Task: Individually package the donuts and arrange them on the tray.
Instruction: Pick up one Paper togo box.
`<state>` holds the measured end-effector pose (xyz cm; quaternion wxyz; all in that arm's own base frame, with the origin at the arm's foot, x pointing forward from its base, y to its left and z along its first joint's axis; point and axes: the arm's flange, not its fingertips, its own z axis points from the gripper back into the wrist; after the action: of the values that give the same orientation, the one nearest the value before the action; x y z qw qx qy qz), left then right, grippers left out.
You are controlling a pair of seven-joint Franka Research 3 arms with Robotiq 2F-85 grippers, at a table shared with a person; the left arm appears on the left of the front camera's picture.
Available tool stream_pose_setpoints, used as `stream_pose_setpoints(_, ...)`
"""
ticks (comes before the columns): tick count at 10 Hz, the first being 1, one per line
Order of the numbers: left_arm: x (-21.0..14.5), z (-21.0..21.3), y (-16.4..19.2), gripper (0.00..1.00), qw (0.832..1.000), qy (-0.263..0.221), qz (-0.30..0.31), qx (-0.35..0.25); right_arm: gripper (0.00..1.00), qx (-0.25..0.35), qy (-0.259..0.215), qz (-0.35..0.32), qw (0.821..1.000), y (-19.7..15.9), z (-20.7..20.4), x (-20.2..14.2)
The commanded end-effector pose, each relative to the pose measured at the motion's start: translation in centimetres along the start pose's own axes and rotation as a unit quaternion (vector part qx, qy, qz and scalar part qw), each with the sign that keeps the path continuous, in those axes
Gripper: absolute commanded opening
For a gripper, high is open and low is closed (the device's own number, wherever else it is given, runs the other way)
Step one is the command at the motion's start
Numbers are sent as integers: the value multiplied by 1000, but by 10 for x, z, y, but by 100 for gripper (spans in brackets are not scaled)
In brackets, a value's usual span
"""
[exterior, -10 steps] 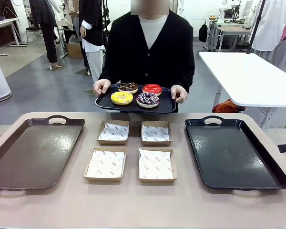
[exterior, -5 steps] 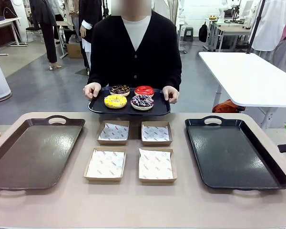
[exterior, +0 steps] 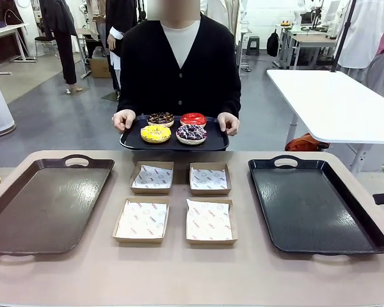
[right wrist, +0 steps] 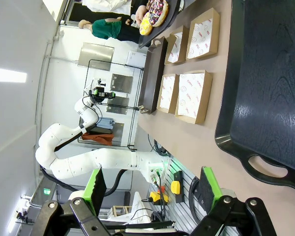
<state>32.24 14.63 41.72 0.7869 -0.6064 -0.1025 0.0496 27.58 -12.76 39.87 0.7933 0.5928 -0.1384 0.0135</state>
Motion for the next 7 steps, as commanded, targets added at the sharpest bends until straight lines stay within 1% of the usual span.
stream_pose_setpoints(1,0,0,-1,100,1000,-3,-1,-8,100,4,-1,2,1000,0,0,0)
stream_pose_setpoints(7,0,0,-1,100,1000,-3,-1,-8,100,4,-1,2,1000,0,0,0)
